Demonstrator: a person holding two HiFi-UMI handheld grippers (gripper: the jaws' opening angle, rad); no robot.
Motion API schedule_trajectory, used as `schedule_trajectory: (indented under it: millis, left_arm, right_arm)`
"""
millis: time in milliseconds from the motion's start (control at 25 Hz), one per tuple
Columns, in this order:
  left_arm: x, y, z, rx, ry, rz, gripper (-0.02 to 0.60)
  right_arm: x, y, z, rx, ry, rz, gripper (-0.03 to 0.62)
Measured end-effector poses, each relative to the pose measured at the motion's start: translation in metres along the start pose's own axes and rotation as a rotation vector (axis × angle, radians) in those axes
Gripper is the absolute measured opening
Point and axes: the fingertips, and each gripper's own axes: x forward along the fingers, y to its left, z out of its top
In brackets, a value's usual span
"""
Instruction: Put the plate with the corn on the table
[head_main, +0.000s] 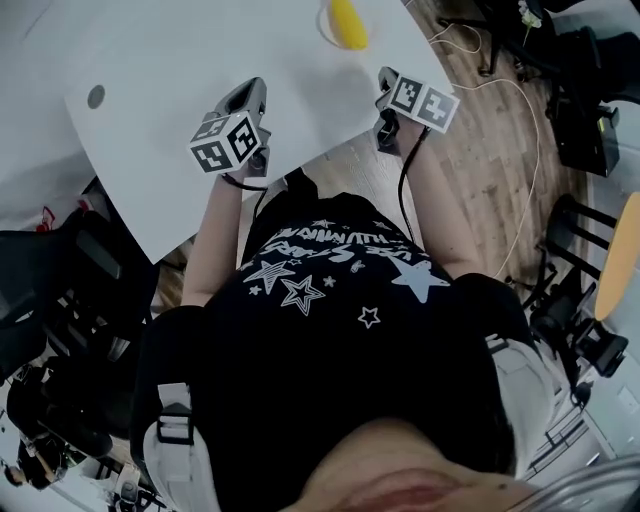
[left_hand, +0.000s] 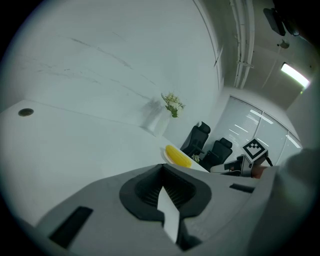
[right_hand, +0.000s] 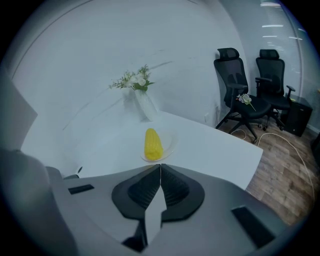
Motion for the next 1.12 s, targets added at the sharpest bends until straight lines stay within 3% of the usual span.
schedule_trajectory:
  millis: [200,440,1120]
  left_arm:
    - [-0.022,-0.023,-0.016,0.013,-0.002,-0.013,0.006]
    - [-0.068,-0.060,-0.047,0.053,0.011,-0.028,0.006]
    - [-0.206,-0.145,-0.087,0.131,-0.069,-0.018,0.006]
  right_arm:
    - [-0.027,0.009,-0.011,-0.027,-0.021,0.034,0.007]
    - [-0.082,0.012,-0.055,0.007,-0.041,0.096,0.006]
    - [-0.220,0.025,-0.136,-0.023,-0.097,0.204,0.006]
